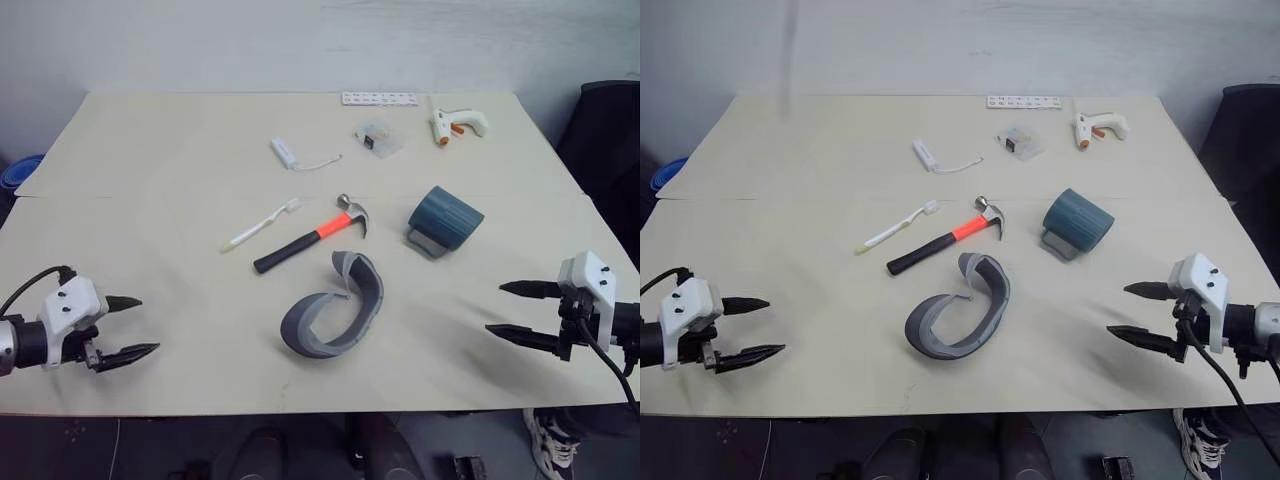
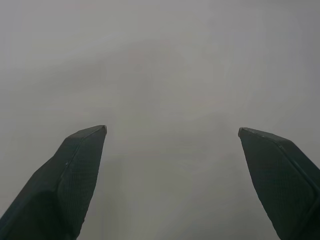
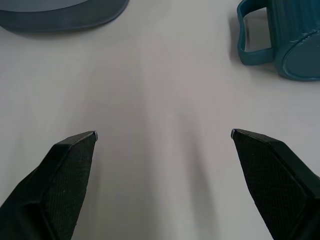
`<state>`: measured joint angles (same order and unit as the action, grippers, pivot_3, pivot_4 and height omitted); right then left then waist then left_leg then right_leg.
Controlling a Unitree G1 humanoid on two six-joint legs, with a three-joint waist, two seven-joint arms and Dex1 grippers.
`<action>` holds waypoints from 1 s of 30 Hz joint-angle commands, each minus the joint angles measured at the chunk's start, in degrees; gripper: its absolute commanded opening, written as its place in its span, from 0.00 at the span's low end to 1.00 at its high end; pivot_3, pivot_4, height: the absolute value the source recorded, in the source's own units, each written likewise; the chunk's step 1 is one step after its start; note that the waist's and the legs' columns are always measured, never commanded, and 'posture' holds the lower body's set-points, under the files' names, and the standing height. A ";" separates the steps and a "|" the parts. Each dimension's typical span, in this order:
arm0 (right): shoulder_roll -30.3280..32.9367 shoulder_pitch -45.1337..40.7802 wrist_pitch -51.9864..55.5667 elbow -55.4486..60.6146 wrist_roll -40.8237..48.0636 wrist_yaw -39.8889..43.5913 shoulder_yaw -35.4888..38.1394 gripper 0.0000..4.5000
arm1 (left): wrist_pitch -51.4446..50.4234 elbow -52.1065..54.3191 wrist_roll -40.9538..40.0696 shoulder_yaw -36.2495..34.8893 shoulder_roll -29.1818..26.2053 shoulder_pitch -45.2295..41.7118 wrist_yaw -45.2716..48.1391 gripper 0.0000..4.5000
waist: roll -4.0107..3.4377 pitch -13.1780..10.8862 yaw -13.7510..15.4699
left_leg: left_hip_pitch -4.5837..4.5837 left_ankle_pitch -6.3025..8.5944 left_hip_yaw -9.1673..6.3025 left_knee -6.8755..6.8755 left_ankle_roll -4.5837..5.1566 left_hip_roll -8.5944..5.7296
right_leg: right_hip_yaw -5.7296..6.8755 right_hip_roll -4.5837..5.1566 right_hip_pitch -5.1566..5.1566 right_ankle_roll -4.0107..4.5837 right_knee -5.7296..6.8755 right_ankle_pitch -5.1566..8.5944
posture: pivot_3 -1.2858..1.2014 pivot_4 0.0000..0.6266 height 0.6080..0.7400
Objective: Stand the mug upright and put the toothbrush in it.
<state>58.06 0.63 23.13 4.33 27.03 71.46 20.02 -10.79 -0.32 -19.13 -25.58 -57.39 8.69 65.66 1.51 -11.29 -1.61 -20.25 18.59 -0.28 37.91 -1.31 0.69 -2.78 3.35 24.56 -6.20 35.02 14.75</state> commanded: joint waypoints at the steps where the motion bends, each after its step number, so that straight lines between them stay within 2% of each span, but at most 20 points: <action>1: 0.87 -0.88 0.22 0.78 0.36 0.02 0.28 1.00 | 0.87 1.12 -0.45 -1.60 -0.13 -0.94 -1.04 0.99 | 0.00 0.00 0.00 | 0.00 0.00 0.00 0.00 0.00 0.00 | 0.00 0.00 0.00 0.00 0.00 0.00 | 0.52 0.24 1.00; 8: -0.38 -2.45 -1.90 -0.13 -2.37 -3.99 0.28 1.00 | 1.19 0.00 0.92 0.27 0.20 -4.79 -3.47 0.99 | 0.00 0.00 0.00 | 0.01 0.00 0.00 0.02 0.00 -0.03 | 0.00 -0.01 0.00 -0.01 0.04 -0.01 | 0.52 0.24 1.00; 15: -0.07 0.09 -0.89 1.93 -1.79 -3.68 0.83 1.00 | -0.06 1.13 0.57 2.08 0.76 -5.86 -4.38 0.99 | 0.00 0.00 0.00 | 0.00 0.01 0.00 0.02 0.00 -0.01 | -0.01 -0.01 0.01 -0.02 0.04 -0.01 | 0.52 0.24 1.00; 23: 0.22 0.75 2.91 5.81 0.32 -4.16 1.56 1.00 | -1.58 0.50 1.93 4.12 -1.13 -8.59 -4.58 0.99 | 0.00 0.00 0.01 | 0.01 0.01 0.00 0.04 0.00 -0.01 | -0.01 -0.05 0.01 -0.02 0.08 -0.01 | 0.52 0.24 1.00; 27: 1.49 0.29 6.21 10.96 2.69 -3.67 1.98 1.00 | -6.38 6.96 -1.58 4.53 -2.62 -10.26 -1.76 0.99 | 0.00 0.00 0.04 | 0.00 0.01 0.00 0.04 0.00 -0.02 | -0.02 -0.03 0.00 -0.03 0.08 -0.02 | 0.52 0.24 1.00; 30: 2.42 -2.20 6.32 17.10 4.28 -3.08 0.84 1.00 | -13.31 15.28 -8.06 4.44 -4.46 -12.85 0.55 0.99 | 0.00 0.00 0.03 | -0.03 0.01 -0.03 0.05 0.00 -0.01 | -0.01 -0.02 0.00 -0.04 0.08 -0.03 | 0.52 0.24 1.00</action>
<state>58.63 -0.19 29.83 17.39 29.73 67.89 19.95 -21.57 10.47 -23.51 -20.15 -60.35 -2.82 65.10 1.52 -11.30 -1.58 -20.29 18.60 -0.30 37.97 -1.31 0.68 -2.79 3.33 24.56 -6.25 35.10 14.72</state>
